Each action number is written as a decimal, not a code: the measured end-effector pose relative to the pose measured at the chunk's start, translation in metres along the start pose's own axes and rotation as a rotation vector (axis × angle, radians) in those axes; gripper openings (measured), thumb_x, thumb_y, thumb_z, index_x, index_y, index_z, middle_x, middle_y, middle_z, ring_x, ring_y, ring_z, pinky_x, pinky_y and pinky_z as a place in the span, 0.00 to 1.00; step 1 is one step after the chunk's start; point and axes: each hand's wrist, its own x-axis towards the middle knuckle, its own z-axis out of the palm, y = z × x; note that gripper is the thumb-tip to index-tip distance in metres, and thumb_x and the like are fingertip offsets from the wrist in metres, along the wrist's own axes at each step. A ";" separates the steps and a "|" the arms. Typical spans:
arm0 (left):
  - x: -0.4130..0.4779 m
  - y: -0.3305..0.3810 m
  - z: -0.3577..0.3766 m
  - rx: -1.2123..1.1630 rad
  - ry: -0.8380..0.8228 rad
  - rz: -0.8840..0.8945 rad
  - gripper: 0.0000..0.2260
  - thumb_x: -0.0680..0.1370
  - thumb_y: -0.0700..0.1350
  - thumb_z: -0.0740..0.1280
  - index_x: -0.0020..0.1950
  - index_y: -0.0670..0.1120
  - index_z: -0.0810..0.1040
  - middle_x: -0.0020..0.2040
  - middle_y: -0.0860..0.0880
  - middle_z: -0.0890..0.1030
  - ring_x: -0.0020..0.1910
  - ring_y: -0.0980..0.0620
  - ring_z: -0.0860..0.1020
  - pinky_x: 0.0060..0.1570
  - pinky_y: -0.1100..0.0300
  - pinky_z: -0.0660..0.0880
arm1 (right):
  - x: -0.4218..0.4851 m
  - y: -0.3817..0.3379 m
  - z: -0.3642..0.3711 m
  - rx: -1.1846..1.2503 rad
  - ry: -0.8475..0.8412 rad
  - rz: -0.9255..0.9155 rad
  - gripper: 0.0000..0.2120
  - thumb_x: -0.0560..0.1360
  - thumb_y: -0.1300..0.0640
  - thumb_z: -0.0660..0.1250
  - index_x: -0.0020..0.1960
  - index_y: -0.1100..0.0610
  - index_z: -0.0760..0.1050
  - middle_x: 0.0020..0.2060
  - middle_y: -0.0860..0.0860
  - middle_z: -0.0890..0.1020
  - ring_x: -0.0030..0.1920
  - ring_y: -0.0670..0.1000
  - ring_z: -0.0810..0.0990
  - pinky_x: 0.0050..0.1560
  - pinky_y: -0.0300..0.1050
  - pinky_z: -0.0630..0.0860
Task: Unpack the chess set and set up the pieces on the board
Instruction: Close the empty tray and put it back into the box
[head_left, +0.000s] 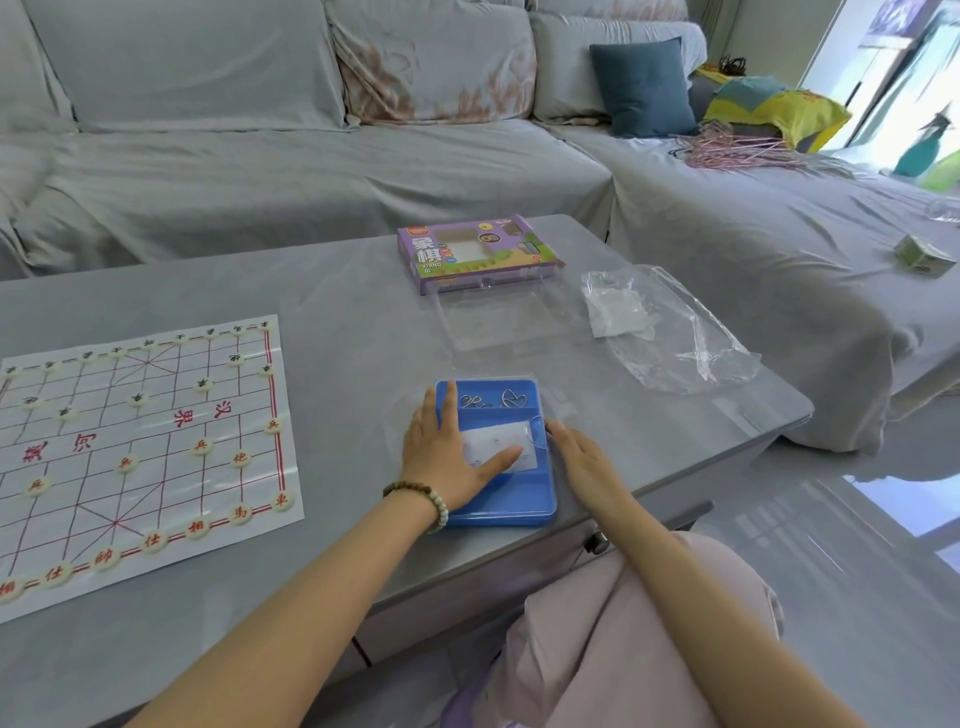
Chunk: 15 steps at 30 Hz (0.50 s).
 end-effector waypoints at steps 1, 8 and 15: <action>-0.001 0.001 -0.001 0.034 -0.009 0.005 0.49 0.67 0.71 0.61 0.75 0.51 0.37 0.77 0.47 0.40 0.75 0.46 0.42 0.73 0.49 0.47 | -0.002 -0.004 -0.002 0.070 -0.011 0.034 0.19 0.82 0.48 0.48 0.59 0.51 0.77 0.55 0.46 0.78 0.54 0.42 0.76 0.53 0.33 0.69; -0.003 0.027 -0.005 0.184 -0.176 -0.097 0.56 0.60 0.77 0.58 0.75 0.52 0.34 0.76 0.47 0.36 0.73 0.39 0.33 0.68 0.37 0.39 | -0.007 -0.003 -0.002 0.299 -0.101 0.034 0.26 0.79 0.38 0.43 0.59 0.44 0.78 0.61 0.38 0.77 0.67 0.39 0.67 0.72 0.45 0.54; -0.004 0.033 0.004 0.337 -0.225 -0.151 0.60 0.58 0.80 0.55 0.74 0.45 0.31 0.73 0.42 0.30 0.69 0.34 0.29 0.65 0.33 0.36 | -0.003 -0.006 -0.003 0.385 -0.092 0.040 0.25 0.81 0.44 0.41 0.58 0.49 0.76 0.59 0.44 0.79 0.64 0.41 0.72 0.72 0.44 0.59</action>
